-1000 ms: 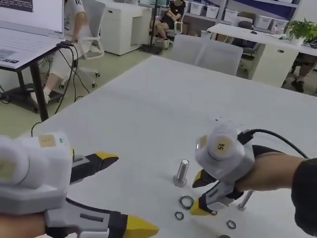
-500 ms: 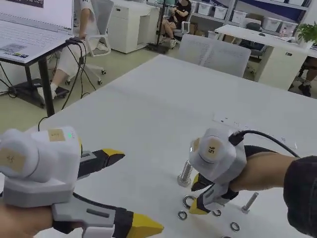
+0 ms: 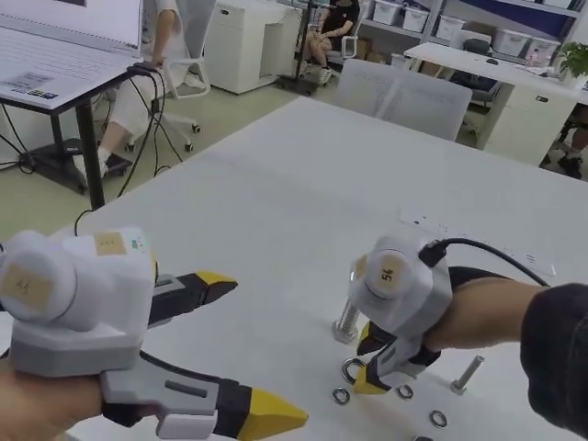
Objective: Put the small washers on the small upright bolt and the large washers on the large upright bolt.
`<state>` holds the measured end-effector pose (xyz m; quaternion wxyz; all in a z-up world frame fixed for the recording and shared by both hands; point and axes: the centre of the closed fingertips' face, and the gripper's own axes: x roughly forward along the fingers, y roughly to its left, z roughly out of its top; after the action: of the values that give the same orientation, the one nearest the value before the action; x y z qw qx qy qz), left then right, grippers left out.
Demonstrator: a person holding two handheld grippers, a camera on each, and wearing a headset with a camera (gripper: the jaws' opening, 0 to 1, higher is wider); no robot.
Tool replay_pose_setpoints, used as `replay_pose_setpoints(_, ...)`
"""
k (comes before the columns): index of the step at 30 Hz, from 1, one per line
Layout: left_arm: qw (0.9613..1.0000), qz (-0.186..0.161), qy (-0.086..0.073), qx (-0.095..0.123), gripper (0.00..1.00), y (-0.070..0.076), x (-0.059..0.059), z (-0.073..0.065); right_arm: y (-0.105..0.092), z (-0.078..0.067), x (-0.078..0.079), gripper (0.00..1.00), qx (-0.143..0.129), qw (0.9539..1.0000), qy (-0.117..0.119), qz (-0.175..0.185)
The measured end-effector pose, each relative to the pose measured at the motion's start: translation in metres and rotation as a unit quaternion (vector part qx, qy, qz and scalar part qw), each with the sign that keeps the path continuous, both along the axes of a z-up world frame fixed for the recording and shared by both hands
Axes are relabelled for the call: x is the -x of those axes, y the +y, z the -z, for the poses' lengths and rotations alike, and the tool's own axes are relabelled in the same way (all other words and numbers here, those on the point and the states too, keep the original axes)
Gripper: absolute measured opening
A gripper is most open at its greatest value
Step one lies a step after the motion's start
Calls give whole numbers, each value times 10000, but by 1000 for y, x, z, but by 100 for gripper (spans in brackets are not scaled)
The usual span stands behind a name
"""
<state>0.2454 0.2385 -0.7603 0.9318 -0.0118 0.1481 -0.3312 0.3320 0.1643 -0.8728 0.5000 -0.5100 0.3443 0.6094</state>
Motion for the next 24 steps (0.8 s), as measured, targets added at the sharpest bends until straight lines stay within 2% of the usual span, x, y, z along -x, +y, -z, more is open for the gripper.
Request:
replay_pose_setpoints(15,10000,19,37,27,94,-2,1,1,-2,3,2,26,230,9989,347,223)
replay_pose_setpoints(24,10000,37,63,12,93,-4,0,2,-3,3,0,26,323,9985,359,265)
